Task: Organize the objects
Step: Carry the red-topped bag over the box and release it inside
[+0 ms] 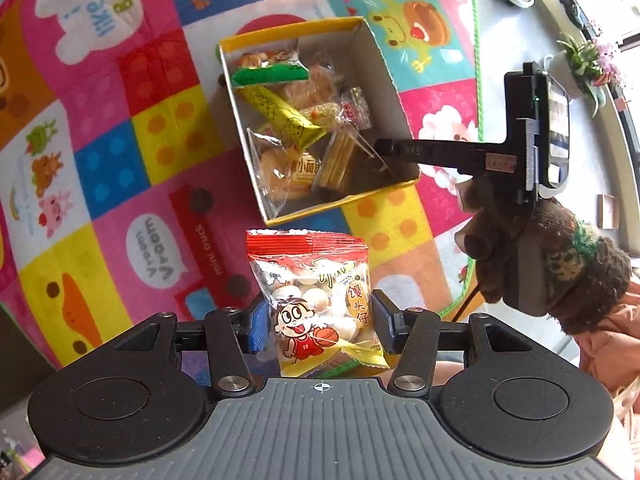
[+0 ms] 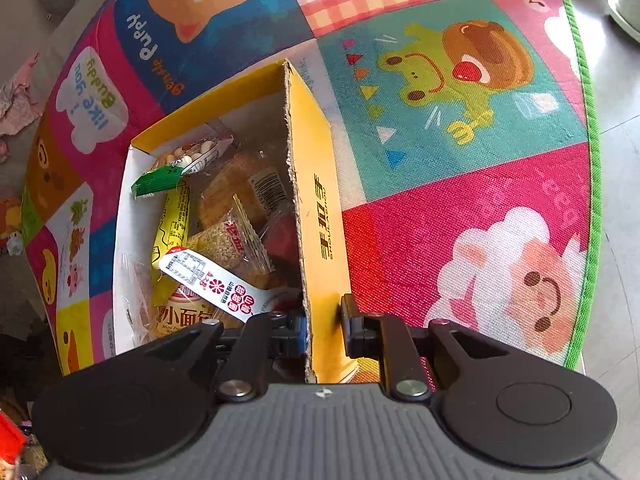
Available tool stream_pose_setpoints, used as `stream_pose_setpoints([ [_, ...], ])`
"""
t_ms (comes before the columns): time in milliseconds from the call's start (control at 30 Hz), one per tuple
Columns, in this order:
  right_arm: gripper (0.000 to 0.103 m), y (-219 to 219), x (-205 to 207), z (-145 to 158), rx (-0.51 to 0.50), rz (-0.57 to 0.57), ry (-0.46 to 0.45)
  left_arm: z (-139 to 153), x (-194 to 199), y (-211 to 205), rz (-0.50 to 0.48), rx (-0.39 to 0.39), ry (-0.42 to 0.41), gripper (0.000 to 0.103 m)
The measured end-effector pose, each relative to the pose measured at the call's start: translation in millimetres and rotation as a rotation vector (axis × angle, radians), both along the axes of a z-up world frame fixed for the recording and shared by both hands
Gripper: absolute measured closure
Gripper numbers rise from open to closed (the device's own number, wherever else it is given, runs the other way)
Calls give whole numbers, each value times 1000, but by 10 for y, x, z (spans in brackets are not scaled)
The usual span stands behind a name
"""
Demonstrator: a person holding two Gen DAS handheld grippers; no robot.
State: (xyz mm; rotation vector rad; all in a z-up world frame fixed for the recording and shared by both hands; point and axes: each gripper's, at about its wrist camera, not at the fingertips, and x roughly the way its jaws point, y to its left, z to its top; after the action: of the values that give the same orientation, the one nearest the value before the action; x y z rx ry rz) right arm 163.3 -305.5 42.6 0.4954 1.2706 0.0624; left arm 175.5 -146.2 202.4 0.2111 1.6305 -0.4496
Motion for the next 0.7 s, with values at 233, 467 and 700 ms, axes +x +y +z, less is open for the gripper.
stream_pose_setpoints([
  [233, 87, -33, -15, -20, 19, -23, -5, 234, 201, -74, 73, -46, -93, 47],
  [467, 87, -22, 3, -12, 8, -5, 1, 744, 412, -242, 105, -150, -272, 46],
  [700, 87, 12, 7, 3, -15, 18, -8, 847, 453, -285, 138, -185, -334, 46],
])
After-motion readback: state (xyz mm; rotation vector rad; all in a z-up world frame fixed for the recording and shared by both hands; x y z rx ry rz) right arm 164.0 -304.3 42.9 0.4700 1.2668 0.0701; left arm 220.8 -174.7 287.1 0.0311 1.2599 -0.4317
